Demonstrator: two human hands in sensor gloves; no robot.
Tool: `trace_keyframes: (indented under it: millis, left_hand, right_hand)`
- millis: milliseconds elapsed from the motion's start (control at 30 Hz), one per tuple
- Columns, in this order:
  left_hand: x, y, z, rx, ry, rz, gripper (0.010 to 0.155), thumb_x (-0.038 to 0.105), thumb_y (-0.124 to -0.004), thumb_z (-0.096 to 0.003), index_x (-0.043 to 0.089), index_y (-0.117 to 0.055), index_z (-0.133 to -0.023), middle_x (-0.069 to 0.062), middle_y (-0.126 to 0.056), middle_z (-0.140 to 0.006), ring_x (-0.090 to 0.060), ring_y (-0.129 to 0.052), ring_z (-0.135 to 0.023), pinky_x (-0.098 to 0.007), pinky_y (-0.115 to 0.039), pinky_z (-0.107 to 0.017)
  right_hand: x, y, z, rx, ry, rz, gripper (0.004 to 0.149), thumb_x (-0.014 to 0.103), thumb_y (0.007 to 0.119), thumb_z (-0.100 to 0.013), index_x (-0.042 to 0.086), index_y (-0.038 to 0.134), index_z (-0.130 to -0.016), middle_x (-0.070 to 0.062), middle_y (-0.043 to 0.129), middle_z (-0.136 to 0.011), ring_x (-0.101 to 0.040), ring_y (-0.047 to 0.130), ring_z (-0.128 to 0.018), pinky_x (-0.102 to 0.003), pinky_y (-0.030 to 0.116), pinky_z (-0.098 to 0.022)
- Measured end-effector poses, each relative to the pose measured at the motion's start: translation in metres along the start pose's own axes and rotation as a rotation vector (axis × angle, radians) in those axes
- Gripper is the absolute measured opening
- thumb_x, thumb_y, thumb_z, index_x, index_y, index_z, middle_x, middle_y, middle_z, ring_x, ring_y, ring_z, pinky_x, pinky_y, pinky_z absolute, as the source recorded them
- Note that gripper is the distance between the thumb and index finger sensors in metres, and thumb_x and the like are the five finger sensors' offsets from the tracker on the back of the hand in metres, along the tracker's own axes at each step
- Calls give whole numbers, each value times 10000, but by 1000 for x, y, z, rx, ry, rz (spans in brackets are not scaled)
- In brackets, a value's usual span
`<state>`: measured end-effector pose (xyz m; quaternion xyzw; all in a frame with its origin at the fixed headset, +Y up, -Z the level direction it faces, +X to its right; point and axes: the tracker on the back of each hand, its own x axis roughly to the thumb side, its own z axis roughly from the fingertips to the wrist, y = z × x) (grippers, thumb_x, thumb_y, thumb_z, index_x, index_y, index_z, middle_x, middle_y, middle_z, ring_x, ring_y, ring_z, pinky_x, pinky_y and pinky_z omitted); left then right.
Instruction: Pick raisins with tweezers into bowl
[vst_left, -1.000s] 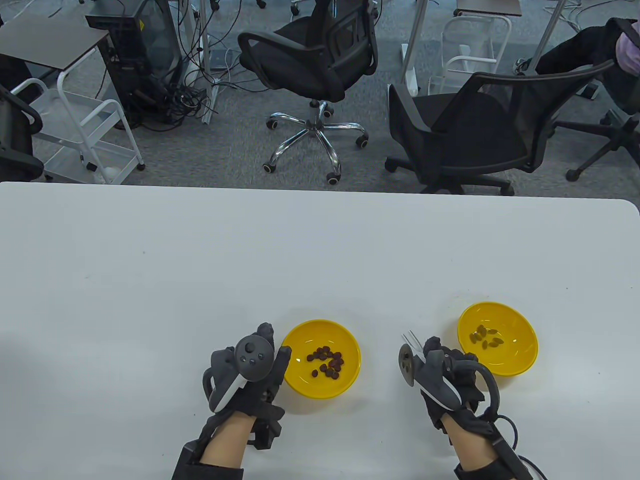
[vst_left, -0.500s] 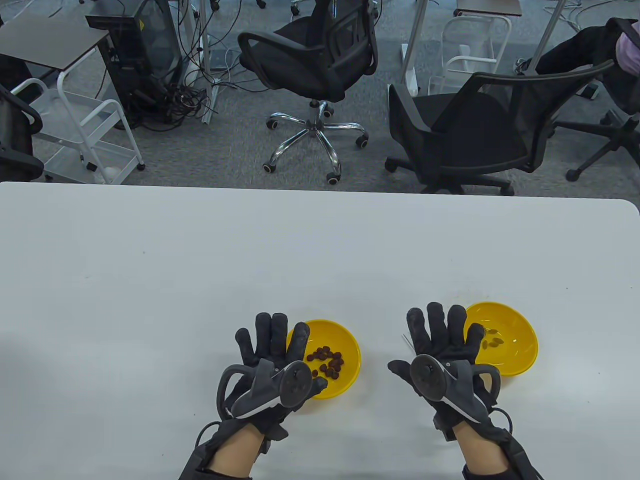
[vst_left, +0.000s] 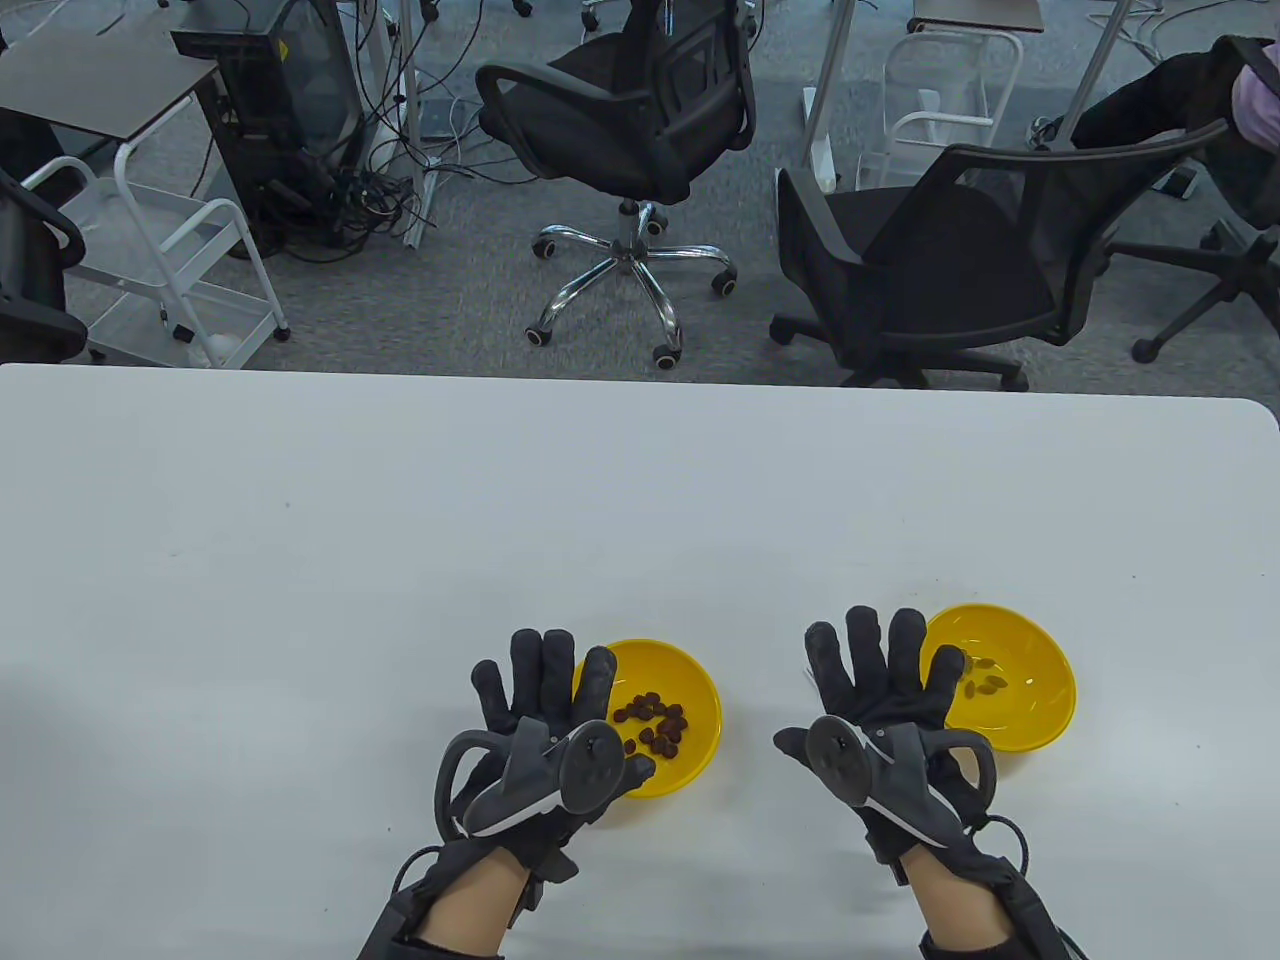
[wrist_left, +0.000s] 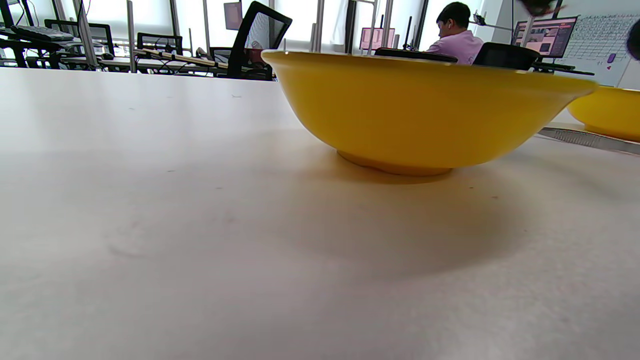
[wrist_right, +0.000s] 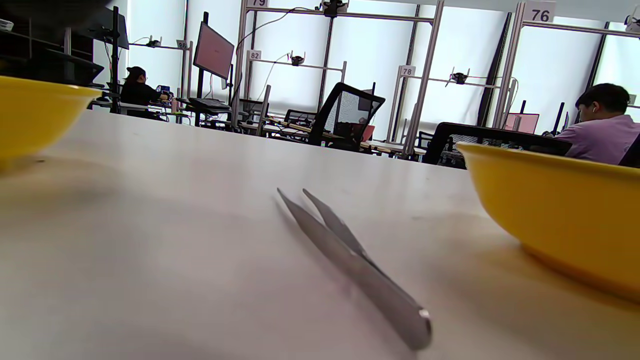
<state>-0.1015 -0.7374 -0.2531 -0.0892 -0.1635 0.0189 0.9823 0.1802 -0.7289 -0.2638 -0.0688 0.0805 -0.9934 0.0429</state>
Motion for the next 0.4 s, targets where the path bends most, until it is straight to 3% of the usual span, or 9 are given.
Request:
trace_keyframes:
  millis: [400]
  left_hand:
    - [1, 0, -1, -9, 4, -4, 963, 721, -431, -533, 102, 57, -1085, -373, 22, -1152, -661, -9, -1054, -842, -49, -597]
  right_hand:
    - [0, -2, 0, 22, 20, 21, 980, 673, 632, -380, 233, 137, -1103, -188, 153, -1175, -598, 142, -1088, -786, 186, -677]
